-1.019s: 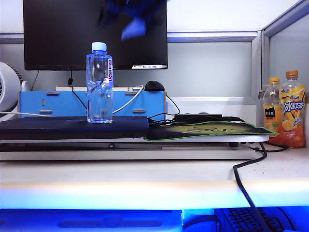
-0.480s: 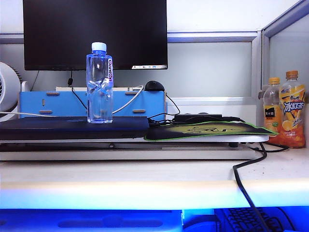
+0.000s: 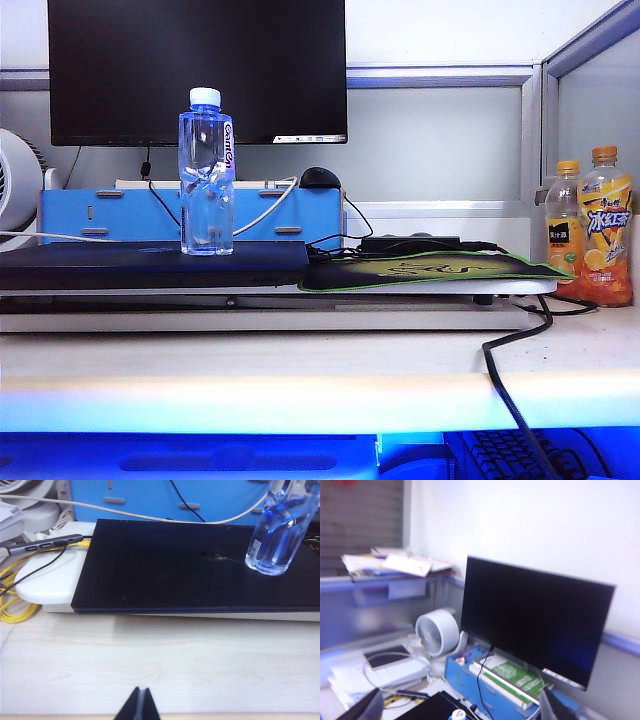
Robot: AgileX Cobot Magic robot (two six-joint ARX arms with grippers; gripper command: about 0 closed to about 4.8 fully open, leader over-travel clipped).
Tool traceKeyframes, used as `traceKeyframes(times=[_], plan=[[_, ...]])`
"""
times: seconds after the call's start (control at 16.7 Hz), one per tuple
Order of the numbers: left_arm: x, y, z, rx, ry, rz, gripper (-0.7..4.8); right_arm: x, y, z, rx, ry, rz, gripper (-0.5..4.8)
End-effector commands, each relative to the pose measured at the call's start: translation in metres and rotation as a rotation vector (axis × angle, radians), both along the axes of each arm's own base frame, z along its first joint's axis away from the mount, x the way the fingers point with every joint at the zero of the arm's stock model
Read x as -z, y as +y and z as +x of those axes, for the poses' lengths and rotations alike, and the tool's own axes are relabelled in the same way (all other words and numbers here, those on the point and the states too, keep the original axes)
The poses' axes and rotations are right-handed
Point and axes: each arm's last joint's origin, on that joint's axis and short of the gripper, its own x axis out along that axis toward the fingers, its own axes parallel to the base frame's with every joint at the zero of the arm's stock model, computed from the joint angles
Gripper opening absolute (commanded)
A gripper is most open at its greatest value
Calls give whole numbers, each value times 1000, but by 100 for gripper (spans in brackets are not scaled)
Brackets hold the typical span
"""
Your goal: Pick up the mineral water bottle and place it on the laptop.
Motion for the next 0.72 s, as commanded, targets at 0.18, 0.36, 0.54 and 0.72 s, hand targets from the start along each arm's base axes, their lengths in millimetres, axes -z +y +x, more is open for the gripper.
traceKeyframes(times=[0.18, 0.36, 0.54, 0.72], plan=[[-1, 0, 0, 3, -11, 0, -2, 14, -52, -70, 54, 0, 4, 414], [-1, 0, 0, 3, -11, 0, -2, 39, -63, -81, 127, 110, -129, 414], [-1, 0, 0, 3, -11, 0, -2, 55, -57, -72, 136, 146, -183, 414], [-1, 0, 0, 3, -11, 0, -2, 79, -41, -50, 145, 160, -222, 414]])
